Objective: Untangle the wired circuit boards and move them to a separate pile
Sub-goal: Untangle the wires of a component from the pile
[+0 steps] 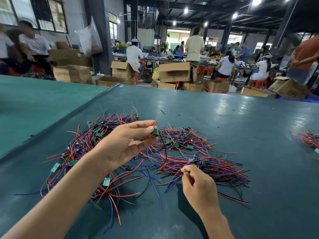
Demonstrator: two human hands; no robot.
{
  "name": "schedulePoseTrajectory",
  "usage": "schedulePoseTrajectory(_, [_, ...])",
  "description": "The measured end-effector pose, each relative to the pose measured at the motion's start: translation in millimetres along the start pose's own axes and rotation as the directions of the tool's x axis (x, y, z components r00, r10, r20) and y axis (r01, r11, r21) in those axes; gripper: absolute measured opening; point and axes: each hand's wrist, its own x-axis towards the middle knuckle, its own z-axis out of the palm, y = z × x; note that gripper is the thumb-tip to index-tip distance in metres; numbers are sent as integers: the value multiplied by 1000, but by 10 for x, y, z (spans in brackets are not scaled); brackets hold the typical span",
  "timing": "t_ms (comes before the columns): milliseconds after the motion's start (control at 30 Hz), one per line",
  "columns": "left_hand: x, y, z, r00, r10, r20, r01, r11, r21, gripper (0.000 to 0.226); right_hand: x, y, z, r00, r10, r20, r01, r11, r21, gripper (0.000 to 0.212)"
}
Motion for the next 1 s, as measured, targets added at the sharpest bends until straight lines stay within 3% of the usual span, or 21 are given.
schedulePoseTrajectory(167, [515, -103, 148, 970, -181, -161, 188, 982, 30, 13, 2, 16, 18, 1000, -9, 3, 9, 1000, -3, 20])
schedulePoseTrajectory(267, [885, -209, 224, 934, -313, -172, 314, 949, -27, 5, 4, 25, 22, 1000, 2, 16, -2, 1000, -5, 20])
schedulePoseTrajectory(400, [1305, -314, 324, 955, -230, -186, 201, 966, -162, 2, 17, 33, 21, 999, 19, 44, -19, 1000, -2, 20])
schedulePoseTrajectory(467, [1420, -381, 268, 960, -162, -228, 161, 987, -26, 7, 18, 31, 16, 998, 24, 55, -24, 1000, 0, 21])
schedulePoseTrajectory(500, [1441, -417, 186, 961, -85, -264, 142, 968, 205, 9, 19, 31, 14, 998, 25, 57, -25, 1000, 1, 21])
schedulePoseTrajectory(533, [1436, -439, 70, 960, 43, -278, 116, 841, 529, 12, 18, 36, 13, 998, 17, 55, -17, 1000, 0, 21])
schedulePoseTrajectory(567, [1413, -446, -73, 956, 184, -228, 77, 594, 801, 15, 19, 43, 11, 999, 2, 52, -2, 1000, -5, 20])
schedulePoseTrajectory(600, [1383, -434, -237, 949, 283, -136, 36, 330, 943, 20, 19, 48, 11, 999, -8, 50, 9, 1000, -9, 19])
schedulePoseTrajectory(633, [1339, -394, -405, 948, 310, -73, 28, 148, 989, 26, 21, 50, 13, 999, -9, 50, 10, 1000, -7, 19])
schedulePoseTrajectory(733, [1236, -189, -918, 939, 335, -72, 154, -225, 962, 37, 23, 54, 18, 999, 15, 49, -16, 1000, 10, 18])
schedulePoseTrajectory(767, [1210, -108, -1067, 927, 365, -83, 208, -318, 925, 37, 25, 54, 21, 999, 23, 49, -24, 1000, 14, 18])
schedulePoseTrajectory(833, [1152, 46, -1278, 924, 373, -82, 234, -382, 894, 36, 31, 38, 18, 998, 39, 56, -40, 999, 17, 18])
schedulePoseTrajectory(1000, [1060, 209, -1503, 994, 30, -108, 110, -428, 897, 30, 42, 22, 7, 995, 47, 83, -49, 999, 16, 17])
